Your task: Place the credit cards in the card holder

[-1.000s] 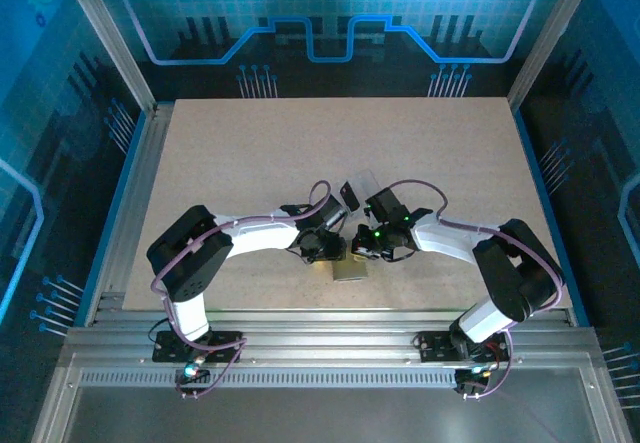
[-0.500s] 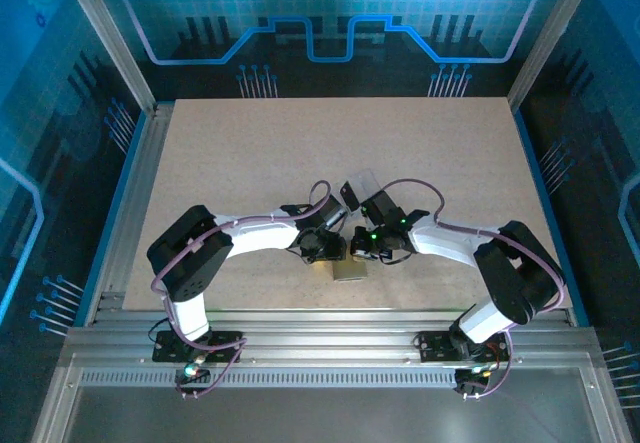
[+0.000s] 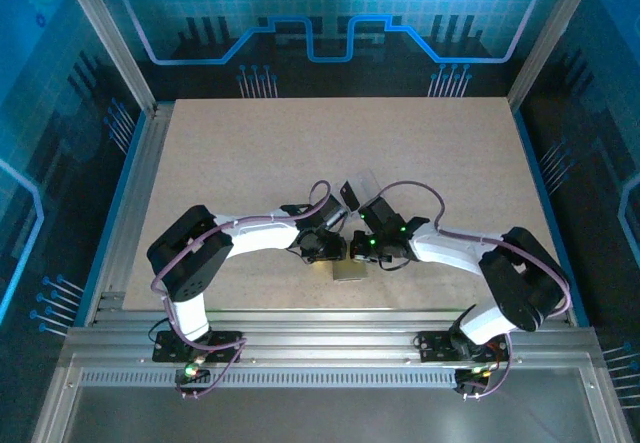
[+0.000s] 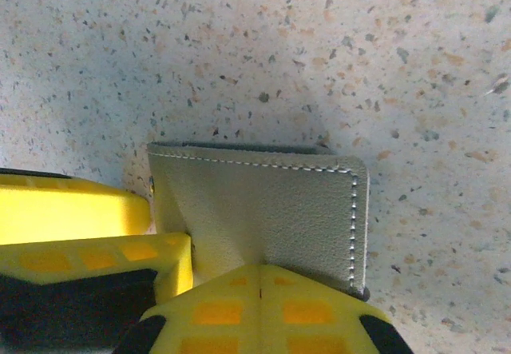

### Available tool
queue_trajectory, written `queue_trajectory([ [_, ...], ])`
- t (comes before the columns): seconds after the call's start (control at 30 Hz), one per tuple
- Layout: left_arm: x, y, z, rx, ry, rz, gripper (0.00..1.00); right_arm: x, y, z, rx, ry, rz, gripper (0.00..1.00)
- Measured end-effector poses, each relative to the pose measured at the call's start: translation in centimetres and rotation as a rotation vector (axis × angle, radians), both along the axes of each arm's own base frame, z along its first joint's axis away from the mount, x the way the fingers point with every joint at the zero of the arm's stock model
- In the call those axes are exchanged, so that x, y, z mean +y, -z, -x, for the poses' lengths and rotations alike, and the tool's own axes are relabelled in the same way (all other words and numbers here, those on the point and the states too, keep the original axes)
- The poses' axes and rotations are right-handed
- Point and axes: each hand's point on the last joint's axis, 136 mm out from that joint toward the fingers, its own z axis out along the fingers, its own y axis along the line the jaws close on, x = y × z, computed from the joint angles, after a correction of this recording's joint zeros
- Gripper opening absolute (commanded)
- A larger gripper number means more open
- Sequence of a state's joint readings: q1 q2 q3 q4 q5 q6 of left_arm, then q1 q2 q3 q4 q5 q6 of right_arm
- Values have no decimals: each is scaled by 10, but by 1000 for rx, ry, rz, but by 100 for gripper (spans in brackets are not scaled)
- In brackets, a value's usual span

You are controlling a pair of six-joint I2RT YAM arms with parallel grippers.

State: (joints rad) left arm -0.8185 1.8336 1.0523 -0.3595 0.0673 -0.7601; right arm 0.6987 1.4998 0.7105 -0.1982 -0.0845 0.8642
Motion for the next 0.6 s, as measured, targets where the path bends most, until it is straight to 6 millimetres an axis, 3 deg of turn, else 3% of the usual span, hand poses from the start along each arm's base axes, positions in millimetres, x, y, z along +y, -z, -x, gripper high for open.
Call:
queue_trajectory([
  [0.43,0,0,0,1,-1,0,45,-1,-1,3,-126,29,9,0],
  [0.6,-2,0,-1,0,1,0,45,-2,-1,13,-161,31,7,0],
])
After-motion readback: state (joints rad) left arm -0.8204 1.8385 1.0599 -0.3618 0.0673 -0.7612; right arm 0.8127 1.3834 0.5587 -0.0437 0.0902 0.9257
